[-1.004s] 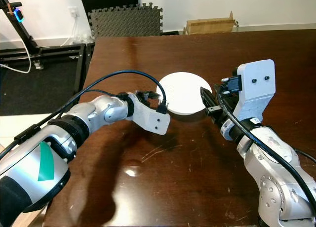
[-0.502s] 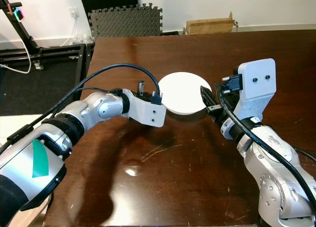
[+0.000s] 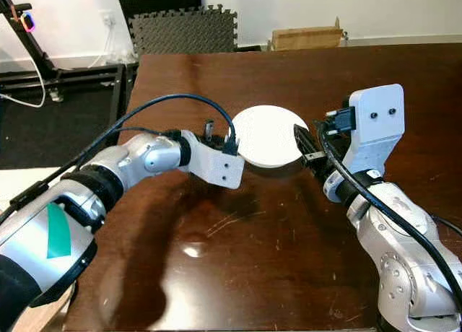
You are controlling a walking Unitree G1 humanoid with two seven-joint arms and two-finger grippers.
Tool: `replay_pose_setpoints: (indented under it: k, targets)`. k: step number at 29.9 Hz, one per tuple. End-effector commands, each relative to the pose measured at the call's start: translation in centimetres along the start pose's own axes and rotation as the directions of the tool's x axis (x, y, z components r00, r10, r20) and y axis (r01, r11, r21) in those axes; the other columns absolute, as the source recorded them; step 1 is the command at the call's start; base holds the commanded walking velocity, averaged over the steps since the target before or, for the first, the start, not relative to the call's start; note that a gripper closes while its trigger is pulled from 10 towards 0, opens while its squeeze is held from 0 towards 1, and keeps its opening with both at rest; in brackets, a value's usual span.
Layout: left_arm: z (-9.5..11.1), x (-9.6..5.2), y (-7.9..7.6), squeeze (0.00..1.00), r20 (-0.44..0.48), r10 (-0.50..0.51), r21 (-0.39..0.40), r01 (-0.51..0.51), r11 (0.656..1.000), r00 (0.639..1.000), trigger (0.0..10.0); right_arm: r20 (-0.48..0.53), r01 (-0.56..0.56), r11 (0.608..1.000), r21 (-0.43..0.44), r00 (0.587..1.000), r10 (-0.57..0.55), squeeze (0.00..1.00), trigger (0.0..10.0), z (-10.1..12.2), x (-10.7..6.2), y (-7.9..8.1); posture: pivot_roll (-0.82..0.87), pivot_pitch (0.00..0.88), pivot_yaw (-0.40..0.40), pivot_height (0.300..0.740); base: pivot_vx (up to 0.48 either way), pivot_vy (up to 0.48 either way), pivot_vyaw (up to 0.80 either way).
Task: Setting the table
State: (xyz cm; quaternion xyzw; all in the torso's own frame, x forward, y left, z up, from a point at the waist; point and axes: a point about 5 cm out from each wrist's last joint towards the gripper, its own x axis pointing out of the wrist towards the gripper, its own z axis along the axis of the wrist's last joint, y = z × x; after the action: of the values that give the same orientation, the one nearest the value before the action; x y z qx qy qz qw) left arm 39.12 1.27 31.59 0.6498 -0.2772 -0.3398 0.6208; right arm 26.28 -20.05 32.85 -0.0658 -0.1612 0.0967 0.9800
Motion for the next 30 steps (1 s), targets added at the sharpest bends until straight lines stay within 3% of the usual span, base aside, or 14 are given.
replay_pose_setpoints:
  k: [1, 6, 11, 12, 23, 30]
  targets:
    - [0.4, -0.1, 0.7, 1.0, 0.03, -0.024, 0.048, 0.023, 0.999, 0.999, 10.0, 0.015, 0.001, 1.0, -0.002, 1.0, -0.001, 0.0, 10.0, 0.1, -0.4, 0.0, -0.22, 0.275, 0.156, 0.74, 0.0, 0.0, 0.0]
    - [1.1, 0.2, 0.7, 1.0, 0.047, -0.082, 0.11, 0.077, 0.991, 0.995, 10.0, 0.019, -0.002, 1.0, 0.002, 1.0, 0.002, 0.0, 10.0, 0.1, -0.2, 0.0, -0.21, 0.277, 0.155, 0.74, 0.0, 0.0, 0.0]
    - [1.8, 1.1, -0.8, 1.0, 0.018, -0.182, 0.198, 0.175, 0.964, 0.983, 10.0, 0.02, -0.007, 1.0, 0.005, 1.0, 0.006, 0.0, 10.0, 0.1, 0.0, 0.1, -0.22, 0.28, 0.156, 0.74, 0.0, 0.0, 0.0]
    - [2.0, 1.4, -1.0, 0.0, 0.009, -0.185, 0.205, 0.179, 0.962, 0.983, 10.0, 0.02, -0.006, 1.0, 0.004, 1.0, 0.006, 0.0, 10.0, 0.1, 0.0, 0.1, -0.22, 0.281, 0.159, 0.74, 0.0, 0.0, 0.0]
    - [3.1, 3.1, -0.9, 0.0, -0.085, -0.106, 0.219, 0.122, 0.968, 0.991, 10.0, 0.028, 0.004, 1.0, -0.002, 1.0, -0.004, 0.0, 10.0, 0.4, -0.3, 0.1, -0.23, 0.286, 0.178, 0.74, 0.0, 0.0, 0.0]
    - [3.1, 3.5, -2.4, 0.0, -0.139, -0.146, 0.186, 0.171, 0.968, 0.979, 10.0, 0.029, 0.015, 1.0, 0.001, 0.999, -0.015, 0.0, 10.0, 0.3, -0.6, 0.2, -0.24, 0.291, 0.192, 0.74, 0.0, 0.0, 0.0]
